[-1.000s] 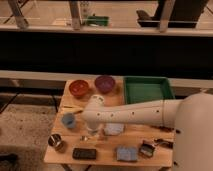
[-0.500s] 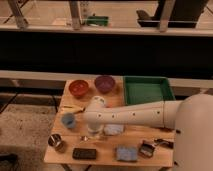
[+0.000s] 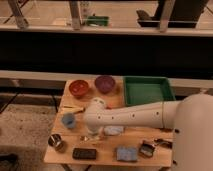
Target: Place fork in red bowl
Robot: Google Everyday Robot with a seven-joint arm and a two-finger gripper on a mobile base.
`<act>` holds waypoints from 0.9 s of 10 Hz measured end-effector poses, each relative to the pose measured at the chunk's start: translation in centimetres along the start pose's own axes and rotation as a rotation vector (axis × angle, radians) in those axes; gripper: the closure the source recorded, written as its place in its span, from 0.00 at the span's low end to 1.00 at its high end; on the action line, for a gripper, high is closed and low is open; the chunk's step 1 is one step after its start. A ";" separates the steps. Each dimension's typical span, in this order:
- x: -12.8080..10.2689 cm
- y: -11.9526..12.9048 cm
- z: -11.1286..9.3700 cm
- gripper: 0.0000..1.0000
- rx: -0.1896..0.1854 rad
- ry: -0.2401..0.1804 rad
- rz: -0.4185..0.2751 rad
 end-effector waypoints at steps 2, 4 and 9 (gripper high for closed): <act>0.0 0.1 -0.1 0.52 0.007 -0.001 -0.001; -0.1 0.1 -0.1 0.61 0.011 -0.003 -0.004; -0.1 0.2 0.1 0.65 -0.005 -0.013 -0.014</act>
